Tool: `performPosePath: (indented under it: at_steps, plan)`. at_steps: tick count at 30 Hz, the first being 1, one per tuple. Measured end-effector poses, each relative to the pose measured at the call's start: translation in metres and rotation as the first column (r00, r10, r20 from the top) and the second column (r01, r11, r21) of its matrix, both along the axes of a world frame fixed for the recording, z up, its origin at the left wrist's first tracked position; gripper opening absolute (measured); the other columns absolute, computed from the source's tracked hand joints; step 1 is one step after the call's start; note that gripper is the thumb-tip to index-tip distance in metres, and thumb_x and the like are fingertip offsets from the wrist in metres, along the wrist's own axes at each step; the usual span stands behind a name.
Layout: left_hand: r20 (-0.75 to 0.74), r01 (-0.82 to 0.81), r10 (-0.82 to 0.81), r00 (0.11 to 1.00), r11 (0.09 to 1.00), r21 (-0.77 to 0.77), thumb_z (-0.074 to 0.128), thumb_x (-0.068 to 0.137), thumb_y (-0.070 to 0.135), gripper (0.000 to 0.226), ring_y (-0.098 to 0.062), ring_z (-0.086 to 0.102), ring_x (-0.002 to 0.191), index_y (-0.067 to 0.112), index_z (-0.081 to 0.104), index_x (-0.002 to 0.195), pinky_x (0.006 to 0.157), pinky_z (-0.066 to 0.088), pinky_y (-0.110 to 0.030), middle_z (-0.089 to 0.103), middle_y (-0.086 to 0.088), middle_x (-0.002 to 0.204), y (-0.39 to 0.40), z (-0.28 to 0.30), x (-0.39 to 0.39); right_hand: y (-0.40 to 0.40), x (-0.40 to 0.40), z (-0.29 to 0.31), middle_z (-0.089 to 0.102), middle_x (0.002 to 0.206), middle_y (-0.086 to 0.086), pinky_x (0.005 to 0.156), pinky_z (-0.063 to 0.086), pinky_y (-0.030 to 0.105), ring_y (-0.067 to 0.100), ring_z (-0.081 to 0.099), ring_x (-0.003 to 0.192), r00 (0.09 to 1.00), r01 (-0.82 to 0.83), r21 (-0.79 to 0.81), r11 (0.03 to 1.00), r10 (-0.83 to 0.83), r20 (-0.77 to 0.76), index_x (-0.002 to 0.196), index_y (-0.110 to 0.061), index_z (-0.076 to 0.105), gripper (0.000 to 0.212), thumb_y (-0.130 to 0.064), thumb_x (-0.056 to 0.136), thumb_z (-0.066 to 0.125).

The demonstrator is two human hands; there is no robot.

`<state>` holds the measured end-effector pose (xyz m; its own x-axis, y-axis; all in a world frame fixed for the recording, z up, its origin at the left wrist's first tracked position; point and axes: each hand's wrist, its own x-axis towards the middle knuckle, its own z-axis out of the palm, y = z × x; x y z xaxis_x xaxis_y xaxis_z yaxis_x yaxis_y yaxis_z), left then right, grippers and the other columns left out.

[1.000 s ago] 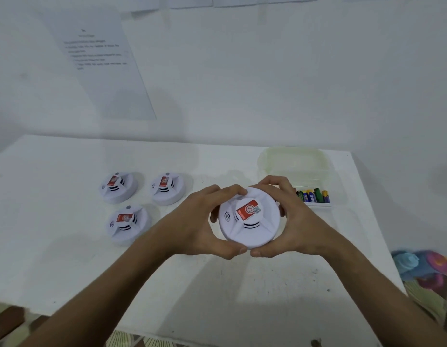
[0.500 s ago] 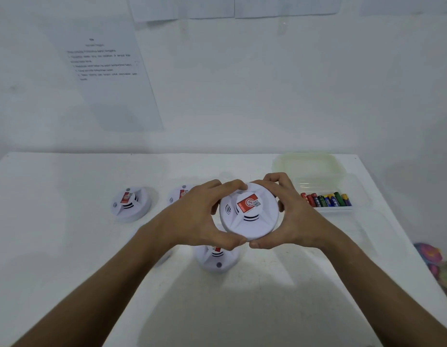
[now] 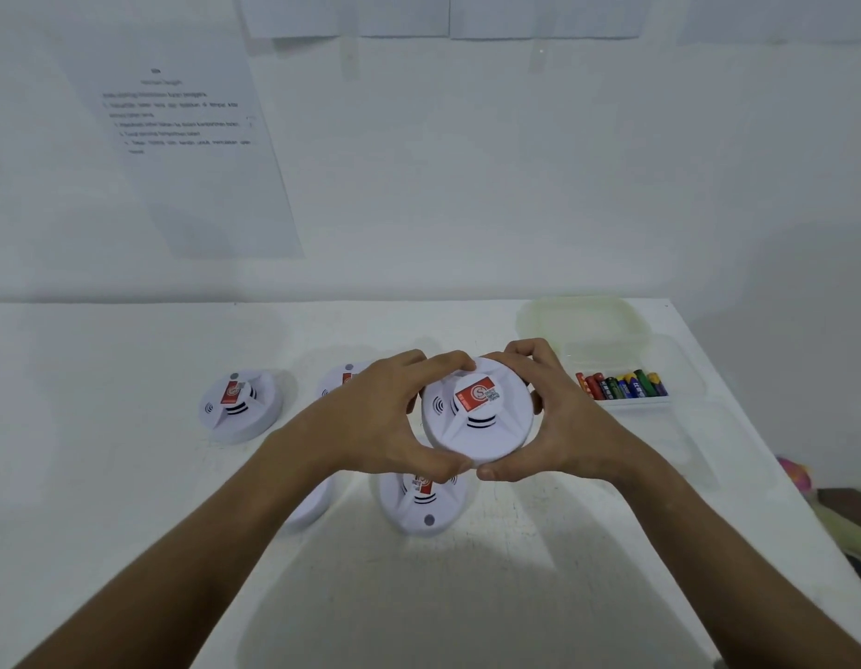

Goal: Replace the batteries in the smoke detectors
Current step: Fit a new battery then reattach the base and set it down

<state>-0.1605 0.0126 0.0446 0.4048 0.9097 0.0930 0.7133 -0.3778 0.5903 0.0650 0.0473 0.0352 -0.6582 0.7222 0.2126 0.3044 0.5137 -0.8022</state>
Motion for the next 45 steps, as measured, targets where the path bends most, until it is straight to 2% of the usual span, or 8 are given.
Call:
performPosePath:
  at_steps: [5,11,17,22,27,30,36,45]
  plan:
    - [0.023,-0.004,0.004,1.0,1.0,0.015,0.076,0.06,0.062,0.091,-0.007,0.051,0.091,0.04,0.039,0.139,0.072,0.041,-0.013,0.057,0.018,0.106,0.008,-0.005,0.004,0.01,0.006,-0.009,0.042,0.113,-0.038,0.097,0.05,0.034,0.017,0.047,0.12,0.998,0.048,-0.009,0.999,-0.048,0.032,0.129,-0.038,0.046,0.093,-0.042,0.047,0.09]
    - [0.091,-0.115,0.122,0.988,0.991,-0.073,0.082,0.055,0.06,0.104,-0.005,0.056,0.093,0.035,0.036,0.144,0.072,0.045,-0.013,0.055,0.02,0.115,0.02,-0.01,0.011,0.026,0.012,-0.02,0.043,0.122,-0.022,0.098,0.045,0.019,0.005,0.048,0.118,0.991,0.131,-0.057,0.99,-0.13,0.03,0.124,-0.047,0.042,0.092,-0.039,0.046,0.091]
    - [0.145,-0.098,0.112,0.983,0.99,-0.1,0.09,0.059,0.044,0.084,0.0,0.055,0.092,0.046,0.047,0.131,0.069,0.044,-0.007,0.056,0.022,0.106,0.023,-0.016,0.01,0.026,0.017,-0.025,0.042,0.125,-0.017,0.083,0.042,0.004,-0.006,0.047,0.112,0.994,0.113,-0.113,0.987,-0.111,0.024,0.134,-0.034,0.044,0.1,-0.034,0.047,0.093]
    - [0.183,-0.101,0.118,0.976,0.99,-0.098,0.089,0.06,0.043,0.083,-0.003,0.057,0.091,0.051,0.045,0.13,0.069,0.046,-0.008,0.061,0.02,0.107,0.024,-0.022,0.009,0.024,0.017,-0.023,0.041,0.127,-0.013,0.08,0.042,0.003,-0.009,0.047,0.109,0.995,0.101,-0.106,0.989,-0.101,0.006,0.136,-0.031,0.043,0.1,-0.031,0.049,0.093]
    - [0.204,-0.037,0.067,0.977,0.989,-0.147,0.088,0.064,0.037,0.082,-0.004,0.057,0.078,0.04,0.048,0.136,0.065,0.047,-0.013,0.067,0.02,0.102,0.026,-0.023,0.009,0.021,0.016,-0.025,0.041,0.126,-0.016,0.079,0.042,0.002,-0.013,0.045,0.109,0.993,0.121,-0.108,0.987,-0.121,0.01,0.133,-0.036,0.042,0.097,-0.035,0.049,0.091]
    - [0.237,-0.001,0.04,0.971,0.986,-0.164,0.088,0.065,0.037,0.08,-0.012,0.056,0.072,0.044,0.048,0.134,0.065,0.051,-0.02,0.069,0.014,0.101,0.028,-0.025,0.01,0.022,0.016,-0.028,0.042,0.125,-0.018,0.08,0.041,0.001,-0.015,0.044,0.108,0.991,0.135,-0.11,0.985,-0.133,0.021,0.136,-0.029,0.042,0.099,-0.036,0.049,0.089]
    - [0.268,-0.005,0.058,0.962,0.981,-0.195,0.089,0.064,0.039,0.086,-0.011,0.035,0.06,0.047,0.044,0.137,0.058,0.041,-0.027,0.058,-0.011,0.081,0.032,-0.029,0.005,0.026,0.015,-0.031,0.041,0.125,-0.021,0.081,0.04,-0.001,-0.015,0.043,0.11,0.989,0.142,-0.104,0.984,-0.139,0.041,0.134,-0.035,0.04,0.098,-0.038,0.049,0.09]
    - [0.222,-0.047,0.085,0.971,0.984,-0.171,0.088,0.062,0.046,0.086,-0.014,0.035,0.062,0.047,0.044,0.136,0.06,0.044,-0.036,0.059,-0.016,0.086,0.037,-0.031,0.004,0.029,0.014,-0.031,0.04,0.124,-0.02,0.077,0.042,0.001,-0.016,0.044,0.108,0.991,0.135,-0.098,0.986,-0.135,0.014,0.13,-0.041,0.039,0.097,-0.032,0.05,0.092]
